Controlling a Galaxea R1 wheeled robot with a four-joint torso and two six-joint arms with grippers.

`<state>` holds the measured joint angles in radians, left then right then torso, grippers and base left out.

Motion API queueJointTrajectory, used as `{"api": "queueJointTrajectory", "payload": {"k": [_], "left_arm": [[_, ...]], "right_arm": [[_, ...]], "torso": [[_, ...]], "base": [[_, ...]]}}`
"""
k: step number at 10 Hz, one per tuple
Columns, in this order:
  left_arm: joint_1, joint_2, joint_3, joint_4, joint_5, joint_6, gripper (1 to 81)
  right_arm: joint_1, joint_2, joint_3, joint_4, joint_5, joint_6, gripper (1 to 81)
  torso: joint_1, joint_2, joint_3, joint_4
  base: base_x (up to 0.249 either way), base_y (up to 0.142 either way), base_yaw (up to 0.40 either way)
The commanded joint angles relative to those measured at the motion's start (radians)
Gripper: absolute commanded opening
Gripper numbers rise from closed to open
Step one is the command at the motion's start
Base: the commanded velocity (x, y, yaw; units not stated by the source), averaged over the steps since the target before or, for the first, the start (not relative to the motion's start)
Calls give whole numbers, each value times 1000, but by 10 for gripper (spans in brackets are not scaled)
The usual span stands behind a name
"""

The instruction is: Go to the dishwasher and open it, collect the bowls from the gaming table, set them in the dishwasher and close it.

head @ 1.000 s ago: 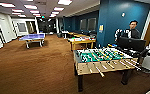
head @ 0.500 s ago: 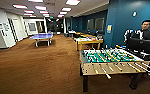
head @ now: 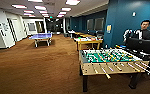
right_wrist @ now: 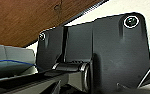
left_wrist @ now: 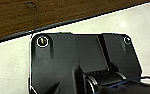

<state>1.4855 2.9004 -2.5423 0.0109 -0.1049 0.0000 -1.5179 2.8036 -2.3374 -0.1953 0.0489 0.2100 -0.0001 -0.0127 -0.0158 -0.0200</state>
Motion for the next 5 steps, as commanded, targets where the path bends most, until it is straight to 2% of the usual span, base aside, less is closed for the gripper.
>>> {"api": "queueJointTrajectory", "payload": {"k": [1,5], "left_arm": [[-57,-6,2,-8,42,-2,811],[-57,8,-16,-9,39,-2,811]], "right_arm": [[50,-13,6,-9,-46,-1,811],[50,-2,-8,-9,-46,-1,811]], "torso": [[0,0,0,0],[0,0,0,0]], "base": [[0,0,0],[0,0,0]]}}
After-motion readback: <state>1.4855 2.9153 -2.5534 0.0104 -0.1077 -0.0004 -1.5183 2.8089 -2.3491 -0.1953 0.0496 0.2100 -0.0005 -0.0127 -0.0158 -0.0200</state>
